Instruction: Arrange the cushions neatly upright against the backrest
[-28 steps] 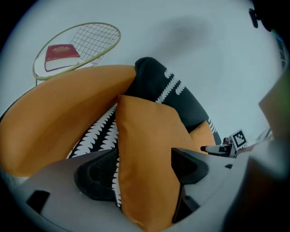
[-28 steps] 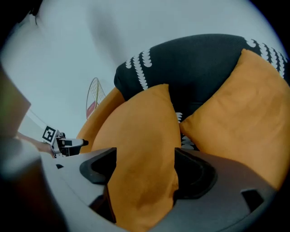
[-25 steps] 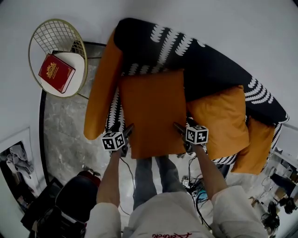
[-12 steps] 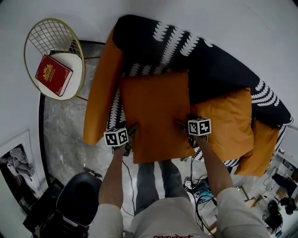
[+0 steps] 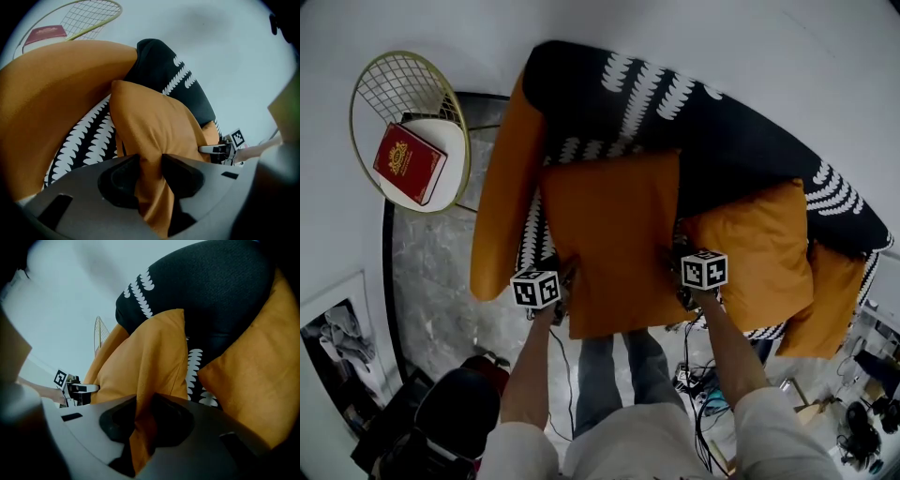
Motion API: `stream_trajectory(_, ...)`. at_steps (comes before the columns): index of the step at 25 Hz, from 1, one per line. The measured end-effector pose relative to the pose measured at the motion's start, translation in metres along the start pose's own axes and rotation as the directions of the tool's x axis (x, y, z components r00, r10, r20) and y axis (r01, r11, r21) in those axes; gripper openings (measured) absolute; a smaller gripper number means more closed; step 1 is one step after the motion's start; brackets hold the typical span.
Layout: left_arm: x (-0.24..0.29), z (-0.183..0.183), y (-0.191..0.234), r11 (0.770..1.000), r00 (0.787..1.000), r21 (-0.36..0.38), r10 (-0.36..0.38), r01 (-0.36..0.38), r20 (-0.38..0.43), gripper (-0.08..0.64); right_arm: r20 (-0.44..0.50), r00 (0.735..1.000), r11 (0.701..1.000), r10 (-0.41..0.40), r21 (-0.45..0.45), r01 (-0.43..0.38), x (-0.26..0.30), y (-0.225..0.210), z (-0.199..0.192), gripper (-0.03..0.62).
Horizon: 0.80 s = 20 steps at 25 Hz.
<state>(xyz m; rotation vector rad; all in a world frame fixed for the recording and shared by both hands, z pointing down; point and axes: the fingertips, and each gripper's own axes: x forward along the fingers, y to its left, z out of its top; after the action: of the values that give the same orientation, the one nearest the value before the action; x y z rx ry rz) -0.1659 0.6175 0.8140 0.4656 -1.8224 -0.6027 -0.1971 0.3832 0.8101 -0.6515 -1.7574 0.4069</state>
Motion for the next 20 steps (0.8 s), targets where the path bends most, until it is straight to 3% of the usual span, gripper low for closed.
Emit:
stream_trajectory(4, -0.017, 0.008, -0.017, 0.999, 0.996, 0.044, -0.033, 0.029, 0.085, 0.16, 0.082, 0.996, 1.0, 0.027, -0.014, -0.026, -0.017, 0.01, 0.001, 0.075)
stream_trajectory(12, -0.061, 0.026, -0.061, 0.962, 0.977, 0.268, -0.108, 0.055, 0.185, 0.16, 0.287, 0.957, 0.998, 0.055, 0.005, -0.059, -0.075, 0.043, -0.016, 0.075)
stream_trajectory(20, -0.067, 0.077, -0.081, 0.936, 0.96, 0.345, -0.162, 0.076, 0.229, 0.16, 0.395, 0.918, 0.999, 0.034, 0.003, -0.038, -0.093, 0.051, 0.016, 0.075)
